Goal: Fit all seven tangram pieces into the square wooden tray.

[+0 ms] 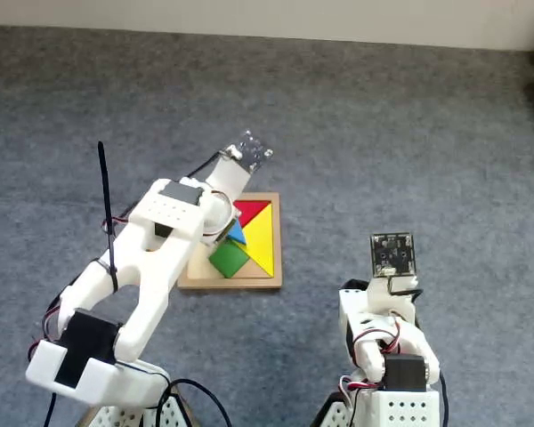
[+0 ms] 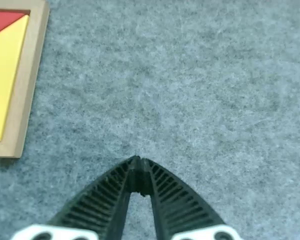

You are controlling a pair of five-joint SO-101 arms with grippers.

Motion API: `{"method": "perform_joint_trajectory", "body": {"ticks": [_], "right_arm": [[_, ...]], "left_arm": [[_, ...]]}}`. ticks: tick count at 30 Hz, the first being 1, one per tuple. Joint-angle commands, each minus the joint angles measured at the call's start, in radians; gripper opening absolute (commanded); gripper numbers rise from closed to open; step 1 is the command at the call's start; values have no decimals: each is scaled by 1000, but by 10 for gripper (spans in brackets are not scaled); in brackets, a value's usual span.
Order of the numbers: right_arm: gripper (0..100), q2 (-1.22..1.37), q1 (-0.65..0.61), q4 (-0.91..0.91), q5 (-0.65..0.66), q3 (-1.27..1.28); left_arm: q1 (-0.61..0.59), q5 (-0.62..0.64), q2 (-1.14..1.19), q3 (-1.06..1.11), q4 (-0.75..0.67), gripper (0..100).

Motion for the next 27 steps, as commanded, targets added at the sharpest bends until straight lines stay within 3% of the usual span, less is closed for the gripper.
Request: {"method": "perform_joint_trajectory", "body": {"ticks": [1,8,20,27], "right_arm": [[9,-8,12,-1,2,148],[9,-8,12,-1,2,148],[9,-8,12,-1,2,148],[9,-8,12,-1,2,148]], "left_arm": [[-2,-6,-50,-13,-9,66],[76,-5,-41,-7,117,66],[24,-2,85,1,-60,64],[12,-2,68,-107,11,64]]}}
